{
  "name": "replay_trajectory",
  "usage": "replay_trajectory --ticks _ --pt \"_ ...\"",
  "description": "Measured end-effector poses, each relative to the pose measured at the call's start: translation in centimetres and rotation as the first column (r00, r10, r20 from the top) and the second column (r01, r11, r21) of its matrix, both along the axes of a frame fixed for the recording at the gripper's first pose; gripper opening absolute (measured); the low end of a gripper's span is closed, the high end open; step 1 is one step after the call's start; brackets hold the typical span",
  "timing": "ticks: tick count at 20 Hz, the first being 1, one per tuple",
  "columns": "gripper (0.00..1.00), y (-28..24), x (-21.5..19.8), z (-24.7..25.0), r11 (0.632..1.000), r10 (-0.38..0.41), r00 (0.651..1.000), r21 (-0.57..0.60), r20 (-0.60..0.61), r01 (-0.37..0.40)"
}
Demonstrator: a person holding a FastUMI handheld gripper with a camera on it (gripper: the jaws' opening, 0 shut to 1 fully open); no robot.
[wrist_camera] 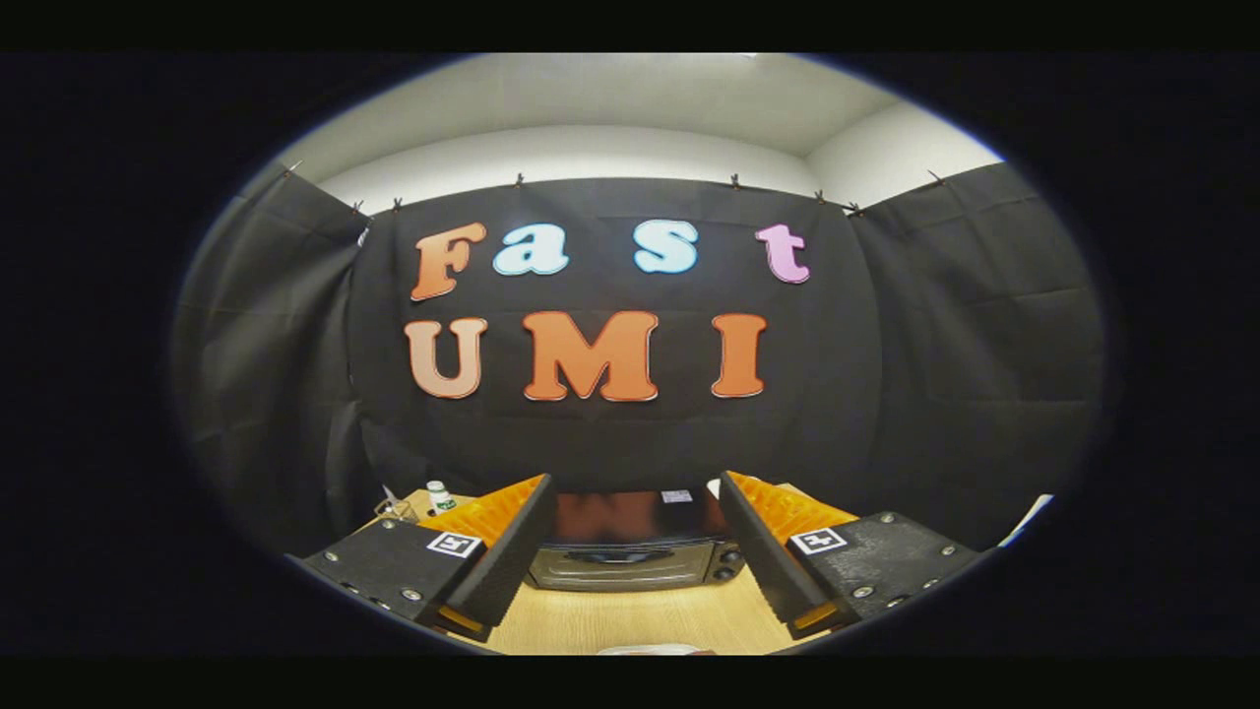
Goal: Open the toaster oven, put the food inside, and close the toaster oven door.
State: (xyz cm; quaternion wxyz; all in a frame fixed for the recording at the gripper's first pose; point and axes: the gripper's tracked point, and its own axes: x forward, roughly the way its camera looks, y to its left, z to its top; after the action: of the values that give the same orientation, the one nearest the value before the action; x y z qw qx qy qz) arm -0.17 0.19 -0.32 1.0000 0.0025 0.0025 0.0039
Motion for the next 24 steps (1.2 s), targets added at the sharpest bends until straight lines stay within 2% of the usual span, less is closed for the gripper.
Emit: replay_trajectory --ticks 14,24 --pt "0.98 0.1 0.9 -1.3 1.000 0.013 1.000 0.017 -0.026 -0.013" --pt "0.98 1.4 5.7 -4.1 0.998 0.066 0.994 0.017 -0.086 -0.065"
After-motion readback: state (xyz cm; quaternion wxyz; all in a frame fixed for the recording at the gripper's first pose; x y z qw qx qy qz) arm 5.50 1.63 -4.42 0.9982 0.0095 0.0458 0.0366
